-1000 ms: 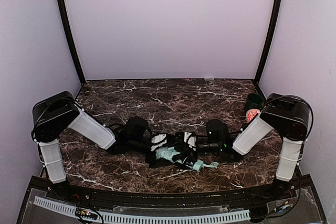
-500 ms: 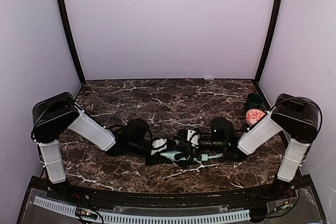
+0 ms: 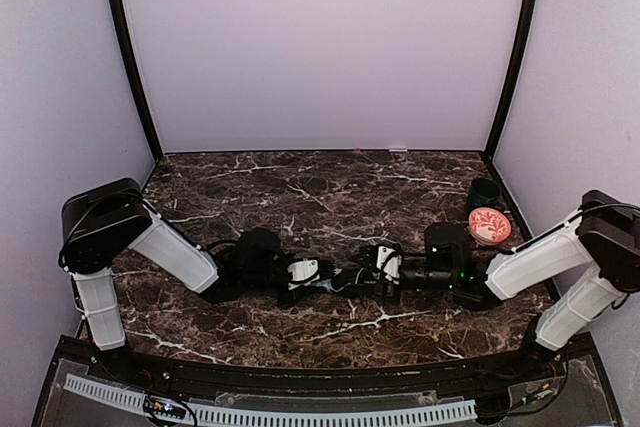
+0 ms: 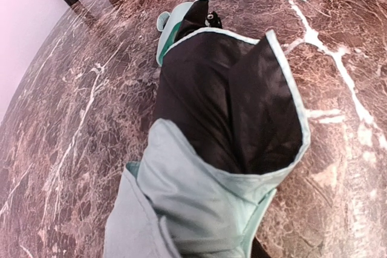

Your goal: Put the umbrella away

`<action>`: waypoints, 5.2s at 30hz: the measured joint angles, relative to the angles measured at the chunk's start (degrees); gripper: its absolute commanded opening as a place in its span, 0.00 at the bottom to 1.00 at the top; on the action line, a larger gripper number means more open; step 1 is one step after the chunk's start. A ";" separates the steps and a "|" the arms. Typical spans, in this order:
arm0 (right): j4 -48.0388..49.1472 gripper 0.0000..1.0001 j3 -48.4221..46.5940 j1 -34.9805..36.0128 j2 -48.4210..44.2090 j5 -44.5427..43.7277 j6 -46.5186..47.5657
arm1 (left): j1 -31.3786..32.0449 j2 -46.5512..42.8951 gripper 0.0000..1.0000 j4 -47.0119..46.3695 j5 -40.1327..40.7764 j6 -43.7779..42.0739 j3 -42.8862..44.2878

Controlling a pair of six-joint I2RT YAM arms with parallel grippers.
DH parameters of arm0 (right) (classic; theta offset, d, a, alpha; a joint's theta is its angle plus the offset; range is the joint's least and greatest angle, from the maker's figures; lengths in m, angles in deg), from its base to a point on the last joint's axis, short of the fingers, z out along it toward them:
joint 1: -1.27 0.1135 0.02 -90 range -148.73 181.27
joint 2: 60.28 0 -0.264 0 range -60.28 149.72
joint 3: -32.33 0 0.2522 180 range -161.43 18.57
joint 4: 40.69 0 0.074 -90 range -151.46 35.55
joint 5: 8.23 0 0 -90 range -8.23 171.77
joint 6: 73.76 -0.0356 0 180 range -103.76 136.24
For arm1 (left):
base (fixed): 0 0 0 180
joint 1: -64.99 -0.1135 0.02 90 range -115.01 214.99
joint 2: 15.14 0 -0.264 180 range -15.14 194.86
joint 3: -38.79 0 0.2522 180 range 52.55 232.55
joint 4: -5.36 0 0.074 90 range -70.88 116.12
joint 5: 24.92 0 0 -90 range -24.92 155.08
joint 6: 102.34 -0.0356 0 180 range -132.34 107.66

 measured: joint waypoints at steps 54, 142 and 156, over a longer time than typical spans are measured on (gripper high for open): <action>8.94 0.00 -17.51 -2.47 25.00 7.52 -5.97 | 0.24 0.00 0.00 2.16 4.68 -2.21 1.49; -20.92 0.00 -23.65 -7.52 19.10 14.78 -14.12 | -14.25 15.04 0.99 51.30 -48.24 19.23 34.01; -21.75 0.00 -28.06 -8.92 23.26 12.76 -12.83 | -16.17 4.37 0.99 37.83 -24.85 15.76 21.07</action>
